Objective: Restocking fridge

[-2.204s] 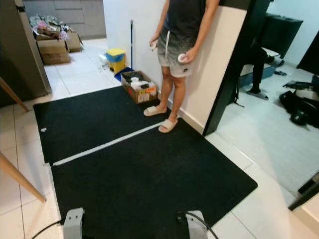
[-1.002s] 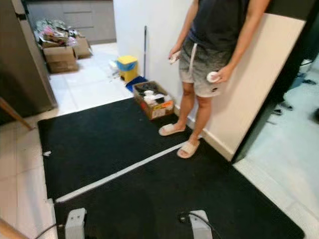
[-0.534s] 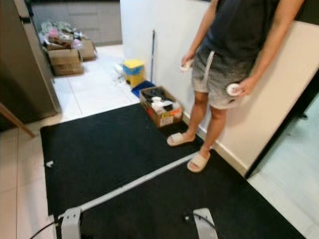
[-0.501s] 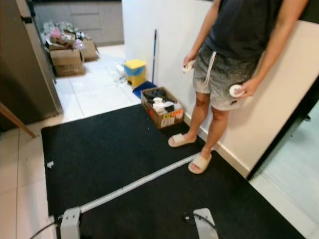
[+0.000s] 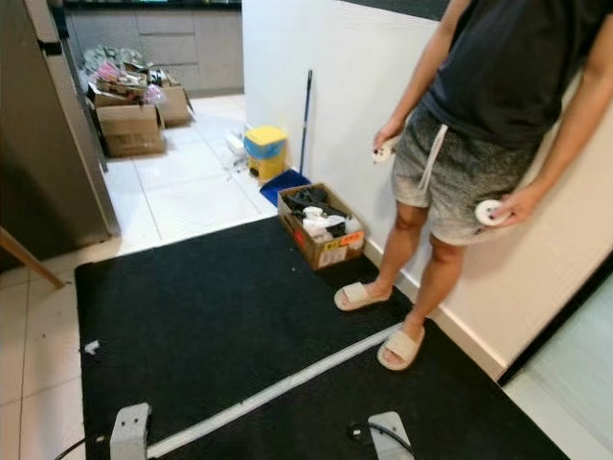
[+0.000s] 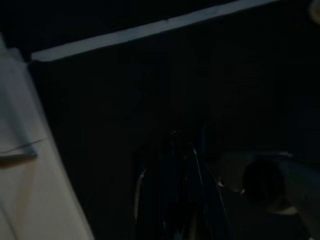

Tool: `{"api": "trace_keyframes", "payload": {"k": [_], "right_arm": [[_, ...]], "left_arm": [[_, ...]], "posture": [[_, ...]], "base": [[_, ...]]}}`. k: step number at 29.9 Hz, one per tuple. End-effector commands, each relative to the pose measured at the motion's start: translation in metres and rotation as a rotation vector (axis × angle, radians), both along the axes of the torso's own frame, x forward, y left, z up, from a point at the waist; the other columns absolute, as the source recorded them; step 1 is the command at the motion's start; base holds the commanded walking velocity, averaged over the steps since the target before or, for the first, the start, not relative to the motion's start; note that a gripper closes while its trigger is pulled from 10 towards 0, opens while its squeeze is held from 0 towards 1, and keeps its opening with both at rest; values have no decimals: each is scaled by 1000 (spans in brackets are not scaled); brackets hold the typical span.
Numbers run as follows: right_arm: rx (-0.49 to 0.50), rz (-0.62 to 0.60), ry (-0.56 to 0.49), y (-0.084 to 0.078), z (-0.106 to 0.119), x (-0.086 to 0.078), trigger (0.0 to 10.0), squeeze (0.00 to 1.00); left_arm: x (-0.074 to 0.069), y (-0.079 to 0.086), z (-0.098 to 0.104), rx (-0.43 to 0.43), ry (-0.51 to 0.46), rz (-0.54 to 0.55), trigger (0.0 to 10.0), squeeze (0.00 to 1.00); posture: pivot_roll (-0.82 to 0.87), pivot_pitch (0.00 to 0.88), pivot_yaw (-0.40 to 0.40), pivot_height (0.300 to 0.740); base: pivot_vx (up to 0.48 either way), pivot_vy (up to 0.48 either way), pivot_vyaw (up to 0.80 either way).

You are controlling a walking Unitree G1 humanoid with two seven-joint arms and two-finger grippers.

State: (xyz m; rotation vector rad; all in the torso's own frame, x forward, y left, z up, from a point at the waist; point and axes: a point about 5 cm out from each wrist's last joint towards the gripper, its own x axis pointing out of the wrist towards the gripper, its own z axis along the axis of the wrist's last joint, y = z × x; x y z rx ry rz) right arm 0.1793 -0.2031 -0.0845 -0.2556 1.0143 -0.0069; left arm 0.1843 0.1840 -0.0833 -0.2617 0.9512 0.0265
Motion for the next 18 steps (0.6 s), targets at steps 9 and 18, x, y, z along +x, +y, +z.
{"api": "trace_keyframes", "payload": {"k": [9,18], "right_arm": [[43,-39,21,-1,-2,-3,10000,1000],[54,-45,19,0,-1,-3,10000,1000]], "left_arm": [[-6,4,-3,-38,21,64,10000,1000],[-5,3,-2,-35,20,58,10000,1000]], "posture": [[8,0,-31,740],[7,0,-28,740]], "base": [[0,0,0],[0,0,0]]}}
